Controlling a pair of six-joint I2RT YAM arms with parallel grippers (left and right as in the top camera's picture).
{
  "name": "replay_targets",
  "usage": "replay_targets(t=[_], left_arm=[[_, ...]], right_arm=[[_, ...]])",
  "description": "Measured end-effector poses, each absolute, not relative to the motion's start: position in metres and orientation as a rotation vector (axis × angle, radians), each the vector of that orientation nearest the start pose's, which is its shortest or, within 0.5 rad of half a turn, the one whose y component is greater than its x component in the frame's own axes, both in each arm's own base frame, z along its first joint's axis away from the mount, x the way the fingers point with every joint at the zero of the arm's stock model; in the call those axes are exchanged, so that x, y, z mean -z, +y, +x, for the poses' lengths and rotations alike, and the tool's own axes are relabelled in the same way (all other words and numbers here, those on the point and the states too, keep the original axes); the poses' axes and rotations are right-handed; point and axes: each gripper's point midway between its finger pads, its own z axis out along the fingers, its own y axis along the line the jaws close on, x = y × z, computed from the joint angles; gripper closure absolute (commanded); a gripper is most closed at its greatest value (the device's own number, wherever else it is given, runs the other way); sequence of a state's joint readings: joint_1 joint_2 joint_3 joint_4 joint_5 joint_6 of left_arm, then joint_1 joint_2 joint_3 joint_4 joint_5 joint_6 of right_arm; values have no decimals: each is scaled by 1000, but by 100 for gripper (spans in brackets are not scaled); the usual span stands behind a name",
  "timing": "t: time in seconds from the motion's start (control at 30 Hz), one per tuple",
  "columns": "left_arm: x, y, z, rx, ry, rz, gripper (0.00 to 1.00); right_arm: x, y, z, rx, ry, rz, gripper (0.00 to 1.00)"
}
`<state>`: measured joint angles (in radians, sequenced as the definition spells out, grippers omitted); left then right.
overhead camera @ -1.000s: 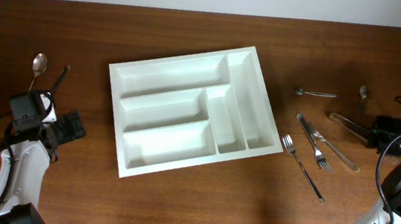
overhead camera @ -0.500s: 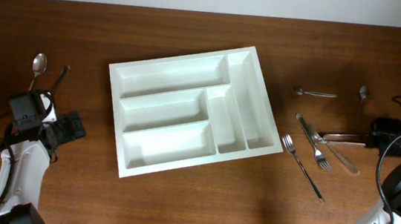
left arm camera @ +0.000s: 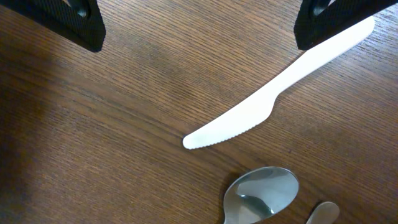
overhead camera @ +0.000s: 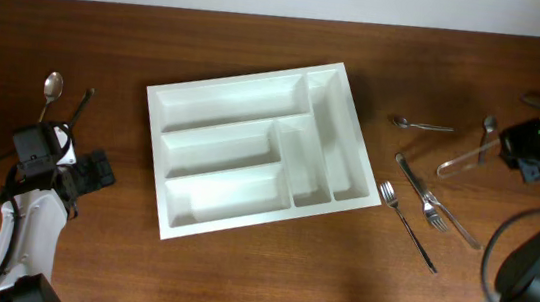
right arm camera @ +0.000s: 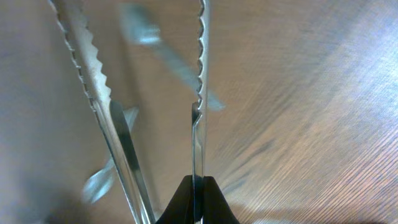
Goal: Pack container
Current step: 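Close the right gripper on the two long metal tongs, then carry the tongs with the right gripper into the tray's top compartment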
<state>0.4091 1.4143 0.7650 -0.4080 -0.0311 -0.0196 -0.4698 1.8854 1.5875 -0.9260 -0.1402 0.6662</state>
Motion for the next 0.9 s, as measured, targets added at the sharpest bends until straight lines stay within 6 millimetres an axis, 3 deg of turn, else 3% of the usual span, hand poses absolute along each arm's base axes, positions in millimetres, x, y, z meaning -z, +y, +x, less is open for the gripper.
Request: replay_targets(t=[0.2, 0.3, 0.37, 0.43, 0.57, 0.73, 0.9], left_arm=[[-60, 137, 302, -174, 2575, -572, 1], [-60, 137, 302, -174, 2576, -572, 1], [-60, 137, 302, -174, 2576, -572, 1], [-60, 137, 302, -174, 2576, -572, 1], [-60, 137, 302, -174, 2575, -572, 1], [-60, 137, 302, -174, 2576, -572, 1], [-60, 137, 302, -174, 2576, -572, 1]], right_arm=[[-179, -113, 430, -275, 2414, 1030, 96], [-199, -48, 453, -317, 2464, 587, 96], [-203, 2, 458, -350, 2495, 307, 96], [-205, 55, 457, -371, 2501, 16, 96], [-210, 141, 444, -401, 2430, -443, 96], [-214, 205, 423, -385, 2300, -819, 96], [-213, 243, 403, -326, 2150, -1140, 96]])
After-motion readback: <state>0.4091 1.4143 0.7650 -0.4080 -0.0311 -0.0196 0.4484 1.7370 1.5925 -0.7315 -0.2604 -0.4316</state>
